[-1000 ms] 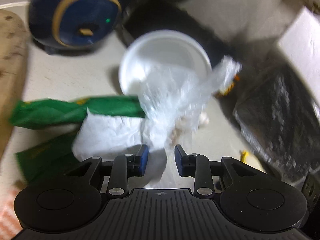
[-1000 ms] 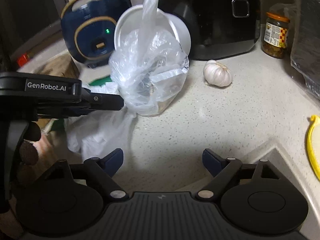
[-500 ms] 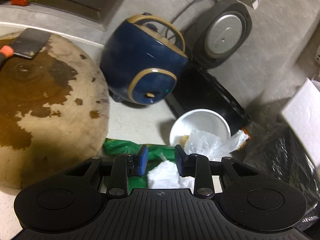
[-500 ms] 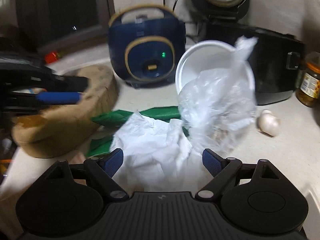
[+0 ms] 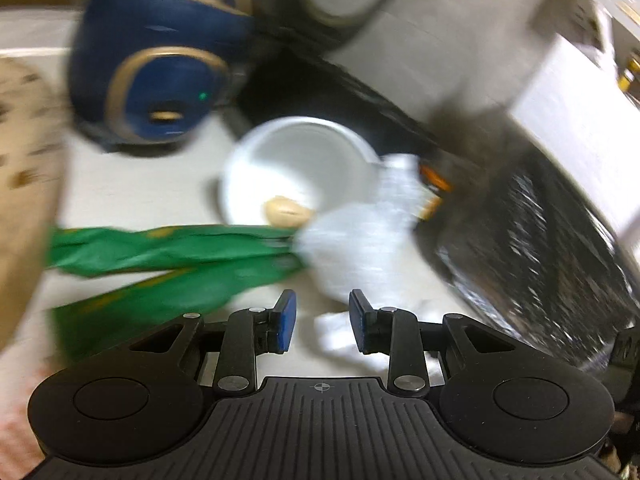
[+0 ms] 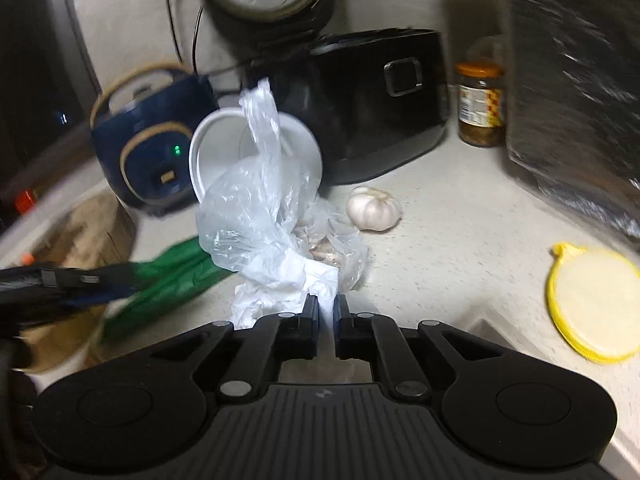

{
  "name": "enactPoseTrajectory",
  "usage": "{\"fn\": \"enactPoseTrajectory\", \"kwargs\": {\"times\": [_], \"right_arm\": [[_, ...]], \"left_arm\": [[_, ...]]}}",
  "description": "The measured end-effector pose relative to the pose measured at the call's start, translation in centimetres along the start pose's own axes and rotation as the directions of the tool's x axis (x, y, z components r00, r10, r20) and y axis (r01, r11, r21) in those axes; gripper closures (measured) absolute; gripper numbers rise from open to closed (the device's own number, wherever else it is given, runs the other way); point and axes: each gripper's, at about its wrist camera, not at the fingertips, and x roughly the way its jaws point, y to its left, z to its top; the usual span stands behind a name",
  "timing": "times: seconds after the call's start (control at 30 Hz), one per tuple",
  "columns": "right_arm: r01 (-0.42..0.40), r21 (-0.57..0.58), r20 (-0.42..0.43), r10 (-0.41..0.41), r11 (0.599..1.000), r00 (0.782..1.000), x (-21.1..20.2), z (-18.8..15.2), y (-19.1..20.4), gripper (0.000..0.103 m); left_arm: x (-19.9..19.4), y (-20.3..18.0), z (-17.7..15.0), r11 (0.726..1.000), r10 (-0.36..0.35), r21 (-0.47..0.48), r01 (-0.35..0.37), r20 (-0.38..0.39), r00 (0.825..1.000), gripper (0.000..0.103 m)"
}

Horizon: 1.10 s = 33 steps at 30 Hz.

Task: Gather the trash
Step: 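Close the left tool on the crumpled white tissue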

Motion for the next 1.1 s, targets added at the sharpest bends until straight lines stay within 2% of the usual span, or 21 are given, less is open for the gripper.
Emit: {"fn": "enactPoseTrajectory", "kwargs": {"times": [0.1, 0.2, 0.3, 0.37, 0.43, 0.5, 0.6, 0.73, 0.83, 0.97, 1.1], "right_arm": [[-0.035, -0.021, 0.004, 0.036, 0.999, 0.999, -0.6, -0.6, -0.1, 0.096], [-0.056, -0.046, -0.021, 0.055, 0.997, 0.998, 0.1, -1.5, 0.2, 0.096], [-0.094, -0.053, -0.053, 0.091, 0.994, 0.994, 0.7, -2.3, 0.5, 0.095], [-0.093, -0.098, -0.063, 0.087, 0.991, 0.994, 0.4, -3.1, 1.1, 0.091], [-0.095, -0.139, -0.058, 0.088, 0.986, 0.994, -0.1, -3.6, 1.4, 0.066], [-0.092, -0.153, -0.035, 0.087, 0.984, 0.996, -1.0, -4.1, 1.4, 0.053], [-0.051, -0.146, 0.005, 0.052, 0.988, 0.999, -2.2, -4.5, 0.7, 0.053], [0.065, -0.103, 0.067, -0.058, 0.993, 0.996, -3.4, -4.4, -1.0, 0.049], [0.163, -0.024, 0.101, -0.16, 0.986, 0.982, -4.2, -4.1, -2.9, 0.047], [0.186, 0.069, 0.095, -0.192, 0.98, 0.977, -4.5, -4.1, -4.7, 0.047], [0.196, 0.104, 0.078, -0.205, 0.975, 0.976, -4.6, -4.8, -5.2, 0.047]], "left_arm": [[1.2, -2.8, -0.1, 0.996, -0.053, 0.073, 0.055, -0.025, 0.998, 0.07], [1.6, -4.4, -1.1, 0.987, -0.059, 0.149, 0.067, -0.055, 0.997, 0.07], [2.0, -4.1, -2.4, 0.984, 0.003, 0.18, 0.012, -0.082, 0.997, 0.07], [2.4, -3.5, -3.2, 0.983, 0.063, 0.178, -0.042, -0.111, 0.992, 0.07], [2.6, -3.0, -3.4, 0.98, 0.1, 0.183, -0.077, -0.122, 0.987, 0.07], [2.8, -2.9, -3.7, 0.972, 0.147, 0.2, -0.12, -0.126, 0.981, 0.07], [3.1, -3.5, -4.1, 0.954, 0.201, 0.248, -0.165, -0.126, 0.971, 0.07], [3.3, -4.6, -4.9, 0.955, 0.152, 0.279, -0.104, -0.154, 0.976, 0.07], [4.0, -5.7, -5.8, 0.93, 0.167, 0.355, -0.098, -0.17, 0.971, 0.07], [5.5, -6.2, -6.6, 0.891, 0.239, 0.434, -0.133, -0.2, 0.95, 0.07], [5.9, -6.2, -6.3, 0.882, 0.232, 0.456, -0.118, -0.203, 0.951, 0.069]]}}
